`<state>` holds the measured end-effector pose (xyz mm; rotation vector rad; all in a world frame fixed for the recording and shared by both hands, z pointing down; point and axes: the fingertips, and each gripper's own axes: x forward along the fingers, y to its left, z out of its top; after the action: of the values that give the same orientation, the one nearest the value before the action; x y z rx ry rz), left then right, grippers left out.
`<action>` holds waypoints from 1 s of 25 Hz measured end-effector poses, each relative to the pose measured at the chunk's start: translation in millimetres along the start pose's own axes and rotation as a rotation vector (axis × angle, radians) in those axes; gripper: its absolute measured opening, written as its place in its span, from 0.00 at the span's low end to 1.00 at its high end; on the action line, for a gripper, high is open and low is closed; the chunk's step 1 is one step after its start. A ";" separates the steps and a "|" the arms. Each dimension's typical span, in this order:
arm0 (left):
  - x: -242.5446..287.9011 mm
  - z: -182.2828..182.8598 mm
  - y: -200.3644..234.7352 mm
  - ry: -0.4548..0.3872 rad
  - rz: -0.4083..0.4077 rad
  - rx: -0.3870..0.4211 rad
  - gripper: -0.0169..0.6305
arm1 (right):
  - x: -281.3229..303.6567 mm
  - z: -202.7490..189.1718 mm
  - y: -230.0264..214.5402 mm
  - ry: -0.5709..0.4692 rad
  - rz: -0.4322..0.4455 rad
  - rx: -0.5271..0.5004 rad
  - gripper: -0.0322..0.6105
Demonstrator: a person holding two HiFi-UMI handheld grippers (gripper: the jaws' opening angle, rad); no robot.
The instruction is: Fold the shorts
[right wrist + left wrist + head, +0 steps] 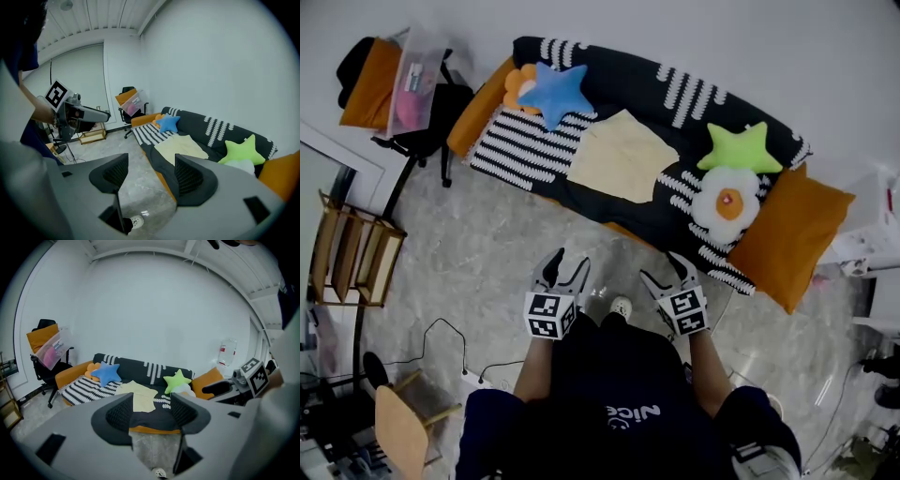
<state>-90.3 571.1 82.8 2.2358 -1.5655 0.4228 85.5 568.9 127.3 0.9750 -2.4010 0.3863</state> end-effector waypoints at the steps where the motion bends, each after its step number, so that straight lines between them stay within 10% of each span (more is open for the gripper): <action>1: 3.6 -0.4 -0.7 0.007 -0.002 0.002 0.41 | 1.7 0.9 -1.7 -0.002 0.002 0.002 0.54; 16: 76.5 11.3 55.6 0.067 -0.067 -0.028 0.39 | 43.0 11.0 -34.0 0.046 -0.102 0.092 0.53; 25: 175.5 70.0 115.0 0.124 -0.247 0.055 0.36 | 121.0 65.0 -74.1 0.082 -0.214 0.172 0.52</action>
<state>-137.7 357.5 115.0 2.3569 -1.2113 0.5263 41.5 420.3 146.2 1.2538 -2.1903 0.5477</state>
